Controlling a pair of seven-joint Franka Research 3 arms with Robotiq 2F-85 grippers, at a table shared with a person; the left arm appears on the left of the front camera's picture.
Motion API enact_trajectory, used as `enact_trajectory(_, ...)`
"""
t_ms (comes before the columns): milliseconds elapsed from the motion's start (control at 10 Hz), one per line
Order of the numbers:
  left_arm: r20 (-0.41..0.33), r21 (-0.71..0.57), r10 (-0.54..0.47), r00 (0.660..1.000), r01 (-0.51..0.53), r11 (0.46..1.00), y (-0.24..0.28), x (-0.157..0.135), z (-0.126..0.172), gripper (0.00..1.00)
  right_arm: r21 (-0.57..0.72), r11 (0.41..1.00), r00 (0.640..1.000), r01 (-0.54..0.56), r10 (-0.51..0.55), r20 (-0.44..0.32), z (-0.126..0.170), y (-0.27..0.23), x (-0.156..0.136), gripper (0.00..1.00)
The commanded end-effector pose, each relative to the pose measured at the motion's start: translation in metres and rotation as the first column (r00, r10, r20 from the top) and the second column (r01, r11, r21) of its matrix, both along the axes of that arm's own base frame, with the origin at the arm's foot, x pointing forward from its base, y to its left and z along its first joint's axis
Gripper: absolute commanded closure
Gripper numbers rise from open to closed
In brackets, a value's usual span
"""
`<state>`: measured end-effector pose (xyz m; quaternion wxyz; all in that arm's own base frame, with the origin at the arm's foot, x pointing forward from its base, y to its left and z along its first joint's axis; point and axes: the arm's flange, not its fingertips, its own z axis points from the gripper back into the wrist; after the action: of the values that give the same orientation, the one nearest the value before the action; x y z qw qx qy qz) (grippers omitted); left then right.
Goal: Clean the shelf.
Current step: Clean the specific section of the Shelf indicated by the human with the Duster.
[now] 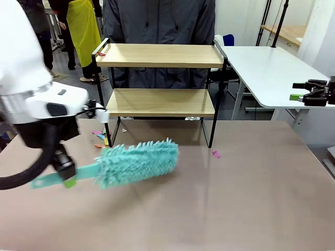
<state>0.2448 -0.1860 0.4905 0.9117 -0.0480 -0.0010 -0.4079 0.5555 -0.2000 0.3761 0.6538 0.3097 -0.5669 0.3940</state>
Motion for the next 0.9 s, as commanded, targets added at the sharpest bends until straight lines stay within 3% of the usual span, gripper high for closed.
enact_trajectory(0, -0.002, -0.066, -0.153, 0.988, 0.153, 0.986, 0.039, -0.009, 0.036, 0.87, -0.006, 1.0, 1.0, -0.002, 0.002, 0.001, 0.002, 0.002, 0.0, 0.0)
enact_trajectory(200, -0.052, -0.051, -0.172, 0.984, 0.169, 0.984, 0.062, -0.014, 0.048, 0.87, -0.006, 1.0, 1.0, -0.002, 0.002, 0.001, 0.002, 0.002, 0.0, 0.0)
enact_trajectory(400, -0.055, 0.023, -0.172, 0.984, 0.174, 0.985, 0.062, -0.019, 0.051, 0.87, -0.006, 1.0, 1.0, -0.002, 0.002, 0.001, 0.002, 0.002, 0.0, 0.0)
enact_trajectory(500, -0.048, -0.042, -0.157, 0.986, 0.155, 0.987, 0.062, -0.021, 0.05, 0.87, -0.006, 1.0, 1.0, -0.002, 0.002, 0.001, 0.002, 0.002, 0.0, 0.0)
enact_trajectory(800, -0.048, -0.042, -0.157, 0.986, 0.155, 0.987, 0.062, -0.021, 0.05, 0.87, -0.006, 1.0, 1.0, -0.002, 0.002, 0.001, 0.002, 0.002, 0.0, 0.0)
